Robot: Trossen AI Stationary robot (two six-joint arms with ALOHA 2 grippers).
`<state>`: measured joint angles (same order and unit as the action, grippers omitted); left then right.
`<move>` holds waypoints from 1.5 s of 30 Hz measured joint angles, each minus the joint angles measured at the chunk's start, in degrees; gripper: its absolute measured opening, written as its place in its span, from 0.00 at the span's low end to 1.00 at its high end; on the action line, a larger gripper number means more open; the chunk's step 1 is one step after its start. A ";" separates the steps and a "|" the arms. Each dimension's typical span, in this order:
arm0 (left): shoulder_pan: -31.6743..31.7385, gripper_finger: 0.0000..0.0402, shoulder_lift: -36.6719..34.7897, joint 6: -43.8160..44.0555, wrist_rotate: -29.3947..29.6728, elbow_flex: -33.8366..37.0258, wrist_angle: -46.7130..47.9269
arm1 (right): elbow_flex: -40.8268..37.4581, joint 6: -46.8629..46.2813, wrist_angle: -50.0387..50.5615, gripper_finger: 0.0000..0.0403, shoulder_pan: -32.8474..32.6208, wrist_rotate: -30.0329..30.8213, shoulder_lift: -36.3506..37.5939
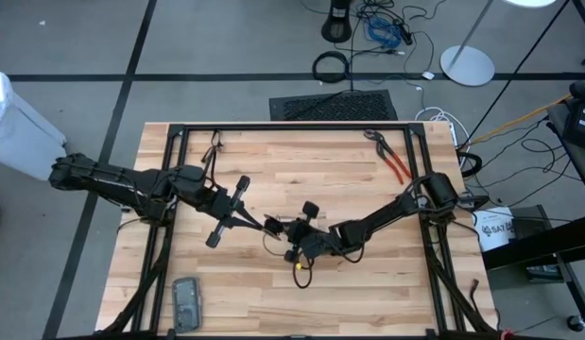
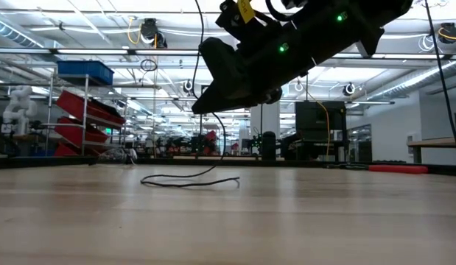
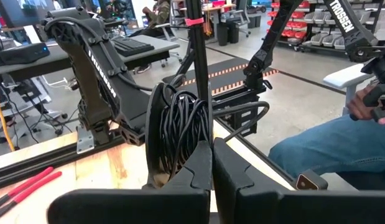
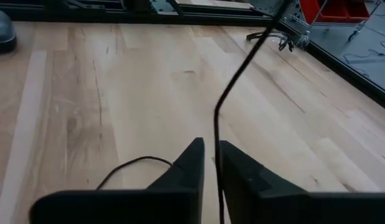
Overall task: Coil cords
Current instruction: Coil the black wire onto the spool
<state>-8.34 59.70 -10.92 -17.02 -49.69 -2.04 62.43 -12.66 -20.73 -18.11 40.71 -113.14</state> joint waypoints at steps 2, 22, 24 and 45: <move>0.00 0.00 0.00 0.00 0.00 0.00 0.00 | 0.00 0.04 0.02 0.12 -0.04 0.00 0.00; 0.02 0.00 0.00 -0.04 -0.02 0.00 0.04 | -0.02 0.56 3.58 0.02 -0.55 -1.51 3.10; 0.00 0.00 0.00 -0.02 -0.02 0.00 -0.01 | 0.00 -1.01 4.03 0.04 -0.53 -2.27 3.10; 0.01 0.00 0.00 -0.02 -0.02 0.00 -0.07 | 0.00 -0.52 4.69 0.34 -2.45 3.48 3.02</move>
<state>-8.33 59.70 -10.94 -17.04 -49.69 -2.11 62.43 -13.19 -16.04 -20.56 44.18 -110.13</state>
